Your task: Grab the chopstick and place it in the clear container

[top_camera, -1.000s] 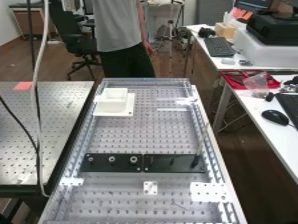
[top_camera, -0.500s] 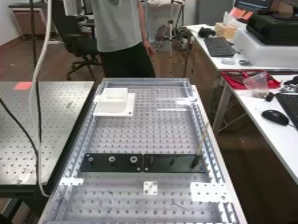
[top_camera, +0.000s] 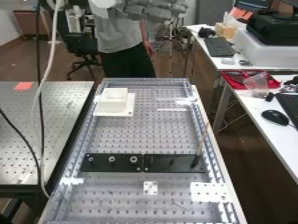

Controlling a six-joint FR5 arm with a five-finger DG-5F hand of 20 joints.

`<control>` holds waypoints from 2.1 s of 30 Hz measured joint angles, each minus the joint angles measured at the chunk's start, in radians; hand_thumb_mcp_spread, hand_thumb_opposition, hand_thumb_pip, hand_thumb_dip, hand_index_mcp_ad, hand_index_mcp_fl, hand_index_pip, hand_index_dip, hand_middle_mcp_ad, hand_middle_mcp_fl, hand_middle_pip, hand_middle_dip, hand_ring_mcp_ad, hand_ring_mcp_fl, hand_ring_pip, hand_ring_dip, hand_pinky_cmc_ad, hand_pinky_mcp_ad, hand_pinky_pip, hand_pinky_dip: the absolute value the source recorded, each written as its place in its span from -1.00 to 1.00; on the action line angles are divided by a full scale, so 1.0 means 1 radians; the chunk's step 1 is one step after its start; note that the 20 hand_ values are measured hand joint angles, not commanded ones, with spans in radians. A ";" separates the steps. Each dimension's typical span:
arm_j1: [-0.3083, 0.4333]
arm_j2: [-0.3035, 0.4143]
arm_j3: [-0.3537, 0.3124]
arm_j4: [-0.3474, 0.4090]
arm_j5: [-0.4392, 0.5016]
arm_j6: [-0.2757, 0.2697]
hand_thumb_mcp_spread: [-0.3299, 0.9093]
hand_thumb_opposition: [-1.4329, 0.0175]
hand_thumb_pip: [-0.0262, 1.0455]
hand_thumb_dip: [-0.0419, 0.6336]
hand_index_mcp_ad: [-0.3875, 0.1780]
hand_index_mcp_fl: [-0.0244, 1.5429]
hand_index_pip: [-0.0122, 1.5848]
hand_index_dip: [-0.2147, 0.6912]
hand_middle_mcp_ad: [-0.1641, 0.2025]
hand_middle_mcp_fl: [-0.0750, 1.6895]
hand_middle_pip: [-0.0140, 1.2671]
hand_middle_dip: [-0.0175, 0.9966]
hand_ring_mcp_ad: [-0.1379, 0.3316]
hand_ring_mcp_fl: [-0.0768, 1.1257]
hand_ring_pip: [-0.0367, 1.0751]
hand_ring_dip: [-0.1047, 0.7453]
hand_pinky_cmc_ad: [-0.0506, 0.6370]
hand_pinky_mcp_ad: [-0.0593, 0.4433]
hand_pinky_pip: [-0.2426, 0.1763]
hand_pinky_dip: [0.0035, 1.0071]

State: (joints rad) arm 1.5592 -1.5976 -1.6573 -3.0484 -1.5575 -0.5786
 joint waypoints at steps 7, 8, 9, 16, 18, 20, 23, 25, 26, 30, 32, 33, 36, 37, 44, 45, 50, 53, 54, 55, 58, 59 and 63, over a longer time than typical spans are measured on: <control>-0.013 -0.014 -0.072 0.105 -0.009 0.088 -0.30 0.12 -0.51 -0.86 0.51 -0.96 -0.92 -0.56 0.58 -0.91 -0.78 -0.88 0.45 -0.87 -0.81 -0.72 0.11 -0.10 -0.43 -0.79; -0.015 -0.017 -0.086 0.129 -0.008 0.105 -0.30 0.12 -0.51 -0.87 0.51 -0.96 -0.92 -0.56 0.58 -0.91 -0.78 -0.88 0.45 -0.87 -0.81 -0.72 0.11 -0.10 -0.43 -0.78; -0.017 -0.021 -0.106 0.161 -0.004 0.127 -0.30 0.12 -0.51 -0.87 0.51 -0.96 -0.92 -0.56 0.58 -0.91 -0.78 -0.88 0.45 -0.87 -0.81 -0.72 0.12 -0.10 -0.43 -0.77; -0.036 -0.060 -0.177 0.300 0.015 0.245 -0.30 0.12 -0.46 -0.86 0.51 -0.96 -0.92 -0.55 0.58 -0.91 -0.77 -0.88 0.43 -0.86 -0.81 -0.72 0.12 -0.10 -0.42 -0.75; -0.042 -0.078 -0.200 0.353 0.028 0.282 -0.28 0.12 -0.41 -0.87 0.51 -0.96 -0.92 -0.55 0.58 -0.91 -0.77 -0.88 0.45 -0.86 -0.81 -0.72 0.12 -0.11 -0.48 -0.73; -0.046 -0.090 -0.216 0.389 0.046 0.310 -0.25 0.12 -0.37 -0.87 0.51 -0.96 -0.91 -0.53 0.58 -0.91 -0.76 -0.87 0.46 -0.87 -0.81 -0.72 0.12 -0.10 -0.48 -0.73; -0.051 -0.112 -0.246 0.472 0.068 0.373 -0.22 0.12 -0.30 -0.87 0.51 -0.96 -0.90 -0.47 0.58 -0.91 -0.76 -0.84 0.46 -0.87 -0.81 -0.72 0.12 -0.10 -0.50 -0.73; -0.055 -0.126 -0.263 0.528 0.081 0.413 -0.22 0.12 -0.26 -0.86 0.50 -0.96 -0.90 -0.36 0.58 -0.91 -0.75 -0.75 0.46 -0.87 -0.81 -0.72 0.12 -0.10 -0.50 -0.73; -0.057 -0.137 -0.273 0.565 0.093 0.443 -0.19 0.12 -0.25 -0.87 0.47 -0.96 -0.90 -0.33 0.58 -0.91 -0.75 -0.70 0.47 -0.87 -0.81 -0.72 0.12 -0.10 -0.51 -0.73; -0.064 -0.186 -0.289 0.643 0.150 0.519 -0.15 0.12 -0.19 -0.87 0.39 -0.96 -0.90 -0.21 0.58 -0.86 -0.75 -0.56 0.49 -0.87 -0.81 -0.72 0.10 -0.06 -0.50 -0.70; -0.066 -0.209 -0.291 0.671 0.182 0.547 -0.14 0.10 -0.12 -0.86 0.37 -0.90 -0.90 -0.05 0.56 -0.82 -0.76 -0.49 0.50 -0.87 -0.81 -0.72 0.16 -0.03 -0.51 -0.70; -0.067 -0.225 -0.291 0.691 0.203 0.568 -0.15 0.10 -0.07 -0.86 0.35 -0.88 -0.90 -0.02 0.58 -0.78 -0.75 -0.44 0.50 -0.87 -0.81 -0.72 0.15 -0.03 -0.50 -0.70; -0.069 -0.262 -0.286 0.726 0.242 0.615 -0.12 0.08 0.02 -0.79 0.28 -0.78 -0.88 0.11 0.58 -0.72 -0.75 -0.34 0.50 -0.87 -0.81 -0.72 0.20 -0.03 -0.50 -0.68; -0.070 -0.271 -0.283 0.731 0.250 0.625 -0.09 0.07 0.05 -0.73 0.27 -0.76 -0.88 0.16 0.56 -0.69 -0.75 -0.29 0.50 -0.87 -0.81 -0.72 0.21 -0.03 -0.50 -0.67; -0.073 -0.345 -0.251 0.783 0.357 0.722 0.05 -0.02 0.45 -0.39 0.06 -0.51 -0.68 0.19 0.58 -0.56 -0.75 -0.02 0.49 -0.87 -0.79 -0.69 0.24 -0.03 -0.52 -0.62; -0.073 -0.361 -0.243 0.790 0.381 0.740 0.04 -0.02 0.51 -0.32 0.05 -0.49 -0.62 0.17 0.56 -0.53 -0.75 -0.03 0.49 -0.86 -0.77 -0.67 0.23 -0.03 -0.51 -0.61; -0.075 -0.420 -0.192 0.791 0.418 0.806 0.04 -0.05 0.52 -0.05 0.04 -0.47 -0.44 -0.06 0.56 -0.39 -0.68 0.03 0.44 -0.77 -0.75 -0.48 0.24 -0.02 -0.51 -0.58; -0.077 -0.454 -0.155 0.775 0.431 0.848 0.06 -0.07 0.52 -0.01 0.03 -0.47 -0.34 -0.15 0.56 -0.32 -0.64 0.03 0.43 -0.68 -0.75 -0.43 0.24 -0.03 -0.51 -0.58; -0.078 -0.466 -0.143 0.768 0.435 0.864 0.08 -0.09 0.52 0.00 0.03 -0.47 -0.30 -0.19 0.58 -0.30 -0.62 0.04 0.42 -0.67 -0.75 -0.40 0.22 -0.03 -0.52 -0.58; -0.078 -0.471 -0.138 0.765 0.437 0.871 0.10 -0.09 0.52 0.03 0.03 -0.47 -0.28 -0.21 0.58 -0.31 -0.61 0.04 0.42 -0.66 -0.76 -0.39 0.23 -0.03 -0.51 -0.58; -0.080 -0.500 -0.106 0.742 0.445 0.913 0.10 -0.09 0.52 0.05 0.01 -0.47 -0.26 -0.31 0.58 -0.30 -0.57 0.04 0.43 -0.66 -0.76 -0.36 0.23 -0.03 -0.51 -0.58; -0.081 -0.512 -0.092 0.728 0.446 0.930 0.09 -0.09 0.52 0.06 0.00 -0.47 -0.23 -0.32 0.57 -0.29 -0.55 0.03 0.44 -0.66 -0.75 -0.32 0.22 -0.03 -0.52 -0.58; -0.083 -0.542 -0.053 0.670 0.440 0.965 0.15 -0.13 0.52 0.10 -0.01 -0.44 -0.19 -0.36 0.57 -0.26 -0.49 0.06 0.42 -0.60 -0.77 -0.26 0.22 -0.03 -0.52 -0.58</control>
State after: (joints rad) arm 1.4764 -2.1401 -1.7107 -2.3787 -1.1178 0.3868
